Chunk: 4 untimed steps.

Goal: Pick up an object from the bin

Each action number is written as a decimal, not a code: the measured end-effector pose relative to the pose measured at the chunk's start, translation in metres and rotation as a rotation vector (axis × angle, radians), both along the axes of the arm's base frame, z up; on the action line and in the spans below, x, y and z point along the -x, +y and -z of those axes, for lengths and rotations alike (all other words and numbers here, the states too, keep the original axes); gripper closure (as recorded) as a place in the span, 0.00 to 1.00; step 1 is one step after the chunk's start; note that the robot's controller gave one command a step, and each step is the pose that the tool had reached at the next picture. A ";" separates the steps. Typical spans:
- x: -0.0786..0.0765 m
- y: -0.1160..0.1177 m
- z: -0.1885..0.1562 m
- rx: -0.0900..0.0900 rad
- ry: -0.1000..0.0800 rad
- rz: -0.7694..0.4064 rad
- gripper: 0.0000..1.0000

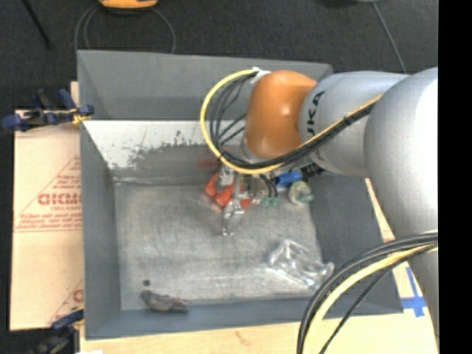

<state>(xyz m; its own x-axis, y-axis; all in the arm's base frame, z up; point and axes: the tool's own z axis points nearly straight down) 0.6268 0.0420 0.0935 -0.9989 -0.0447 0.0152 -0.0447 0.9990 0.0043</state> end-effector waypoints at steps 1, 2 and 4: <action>-0.020 -0.004 -0.002 -0.002 -0.047 0.183 0.00; -0.016 -0.004 -0.001 0.000 -0.021 0.183 1.00; -0.006 -0.002 -0.093 0.004 -0.013 -0.039 1.00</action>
Offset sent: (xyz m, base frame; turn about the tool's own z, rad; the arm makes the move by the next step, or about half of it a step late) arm 0.0251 -0.0109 -0.0191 0.2441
